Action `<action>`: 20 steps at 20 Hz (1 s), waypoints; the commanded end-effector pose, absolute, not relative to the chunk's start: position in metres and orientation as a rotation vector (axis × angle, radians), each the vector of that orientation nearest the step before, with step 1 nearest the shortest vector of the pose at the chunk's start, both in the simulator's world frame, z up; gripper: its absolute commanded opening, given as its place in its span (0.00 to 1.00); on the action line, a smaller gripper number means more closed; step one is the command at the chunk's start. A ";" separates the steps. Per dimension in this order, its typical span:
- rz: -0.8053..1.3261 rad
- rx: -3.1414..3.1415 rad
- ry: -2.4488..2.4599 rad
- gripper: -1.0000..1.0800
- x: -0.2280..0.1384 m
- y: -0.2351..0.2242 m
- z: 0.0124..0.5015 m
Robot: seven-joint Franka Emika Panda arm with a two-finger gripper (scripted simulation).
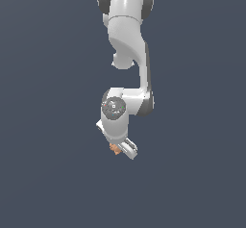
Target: Pick up the object and move it to a goal position.
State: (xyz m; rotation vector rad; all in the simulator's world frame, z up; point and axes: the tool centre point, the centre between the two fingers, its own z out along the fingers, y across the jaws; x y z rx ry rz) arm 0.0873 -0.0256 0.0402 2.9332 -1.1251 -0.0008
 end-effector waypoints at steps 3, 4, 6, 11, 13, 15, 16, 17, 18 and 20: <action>0.000 2.933 -1.125 0.00 0.087 -0.027 0.045; 0.000 2.933 -1.125 0.00 0.086 -0.029 0.047; 0.000 2.933 -1.125 0.00 0.085 -0.032 0.054; -0.001 2.933 -1.126 0.00 0.082 -0.044 0.081; -0.001 2.933 -1.126 0.00 0.079 -0.051 0.097; -0.001 2.934 -1.127 0.00 0.077 -0.059 0.116; -0.001 2.934 -1.127 0.00 0.075 -0.064 0.126; -0.001 2.934 -1.127 0.00 0.074 -0.068 0.137; -0.001 2.934 -1.127 0.00 0.072 -0.073 0.148; -0.001 2.934 -1.127 0.00 0.069 -0.083 0.170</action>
